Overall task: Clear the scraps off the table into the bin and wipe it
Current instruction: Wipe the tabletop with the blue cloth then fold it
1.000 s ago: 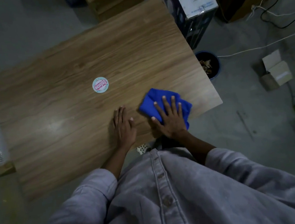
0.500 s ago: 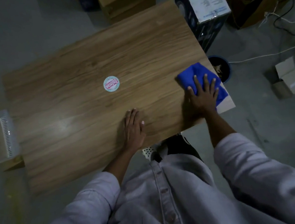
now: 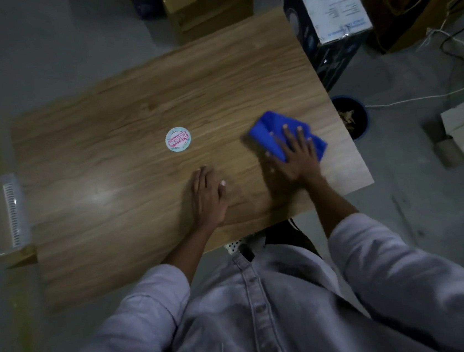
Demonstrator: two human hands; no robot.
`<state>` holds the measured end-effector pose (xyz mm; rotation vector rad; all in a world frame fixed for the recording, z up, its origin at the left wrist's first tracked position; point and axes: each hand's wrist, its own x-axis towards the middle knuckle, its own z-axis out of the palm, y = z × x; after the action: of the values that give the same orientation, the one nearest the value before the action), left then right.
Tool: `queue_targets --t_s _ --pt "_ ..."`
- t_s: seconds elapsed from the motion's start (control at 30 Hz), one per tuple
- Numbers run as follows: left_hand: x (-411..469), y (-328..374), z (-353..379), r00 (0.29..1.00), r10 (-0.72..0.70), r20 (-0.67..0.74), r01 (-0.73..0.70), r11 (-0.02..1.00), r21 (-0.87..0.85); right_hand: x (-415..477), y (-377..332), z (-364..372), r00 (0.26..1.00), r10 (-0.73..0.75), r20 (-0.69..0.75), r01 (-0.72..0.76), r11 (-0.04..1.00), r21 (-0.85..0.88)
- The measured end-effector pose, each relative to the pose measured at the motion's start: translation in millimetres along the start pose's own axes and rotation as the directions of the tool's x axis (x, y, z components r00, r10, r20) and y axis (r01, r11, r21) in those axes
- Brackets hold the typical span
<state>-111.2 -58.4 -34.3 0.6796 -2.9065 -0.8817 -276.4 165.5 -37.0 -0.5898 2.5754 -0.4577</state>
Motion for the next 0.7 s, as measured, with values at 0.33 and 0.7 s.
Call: queue_targets --t_s 0.33,0.7 --pt "61 34 18 0.983 -0.180 -0.022 0.178 0.981 -0.081 10 -101 23 0.999 0.044 0.032 -0.045 0.999 0.026" --pt "188 47 35 0.949 -0.192 -0.248 0.153 0.974 -0.166 136 20 -56 0.958 0.146 -0.249 -0.177 0.978 -0.110"
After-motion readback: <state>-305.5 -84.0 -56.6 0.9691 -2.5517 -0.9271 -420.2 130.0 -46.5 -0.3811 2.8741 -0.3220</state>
